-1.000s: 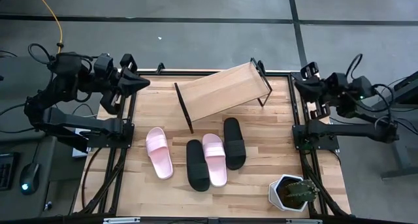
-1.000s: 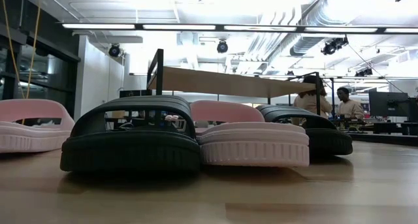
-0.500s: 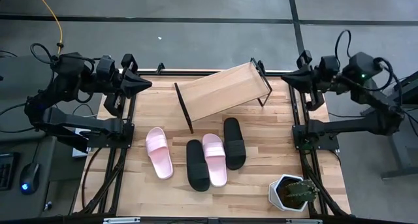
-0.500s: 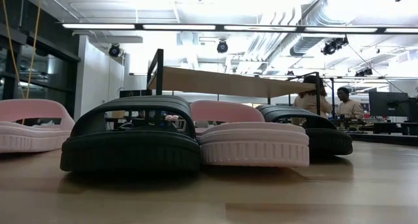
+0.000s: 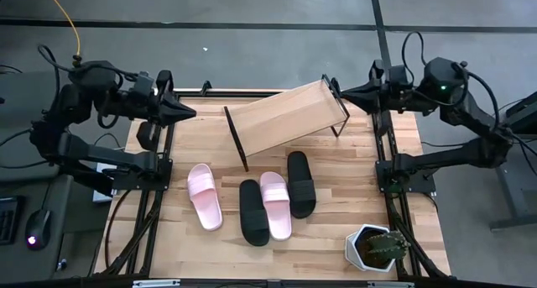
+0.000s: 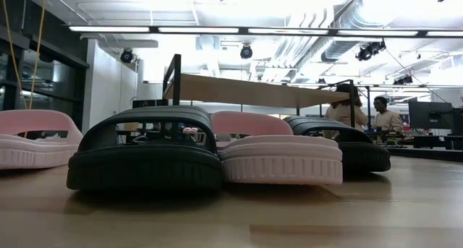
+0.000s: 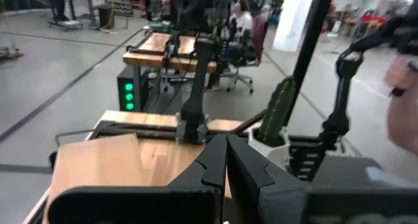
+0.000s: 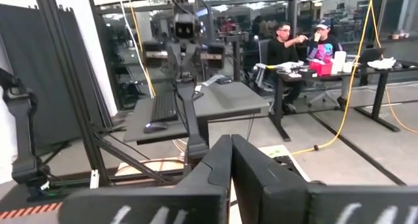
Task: Pick and place slides into the shelf
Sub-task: Put the left pink slide on the shelf
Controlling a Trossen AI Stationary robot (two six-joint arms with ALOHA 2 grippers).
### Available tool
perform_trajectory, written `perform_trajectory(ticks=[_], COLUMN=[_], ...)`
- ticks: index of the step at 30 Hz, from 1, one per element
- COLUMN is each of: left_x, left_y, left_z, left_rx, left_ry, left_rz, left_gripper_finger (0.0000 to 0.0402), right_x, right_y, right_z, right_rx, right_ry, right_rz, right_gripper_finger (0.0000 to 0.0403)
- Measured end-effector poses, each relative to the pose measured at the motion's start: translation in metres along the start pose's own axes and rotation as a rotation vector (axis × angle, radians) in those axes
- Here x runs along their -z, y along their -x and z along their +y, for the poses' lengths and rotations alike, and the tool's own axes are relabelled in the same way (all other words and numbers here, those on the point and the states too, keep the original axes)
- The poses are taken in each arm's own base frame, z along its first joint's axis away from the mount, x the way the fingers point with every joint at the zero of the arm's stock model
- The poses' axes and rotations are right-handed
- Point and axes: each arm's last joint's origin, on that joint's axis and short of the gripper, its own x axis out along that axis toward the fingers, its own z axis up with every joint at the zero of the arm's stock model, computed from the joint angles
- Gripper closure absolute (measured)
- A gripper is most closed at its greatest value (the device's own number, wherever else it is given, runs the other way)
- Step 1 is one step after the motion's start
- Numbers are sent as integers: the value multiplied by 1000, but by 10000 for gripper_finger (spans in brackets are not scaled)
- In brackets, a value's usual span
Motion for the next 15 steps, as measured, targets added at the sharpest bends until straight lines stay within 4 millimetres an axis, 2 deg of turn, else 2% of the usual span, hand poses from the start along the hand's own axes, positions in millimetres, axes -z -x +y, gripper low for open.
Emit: perform_trajectory(ticks=[10, 15], left_x=[-47, -67], left_y=[-1, -8], left_z=[-8, -13], left_rx=[179, 333], left_ry=[37, 80], left_rz=[-105, -123], left_gripper_finger=[399, 399], right_x=[1, 1], right_y=[-3, -3], right_z=[-1, -1], right_rx=[17, 18], right_ry=[10, 10], right_rz=[5, 5], right_gripper_finger=[402, 402])
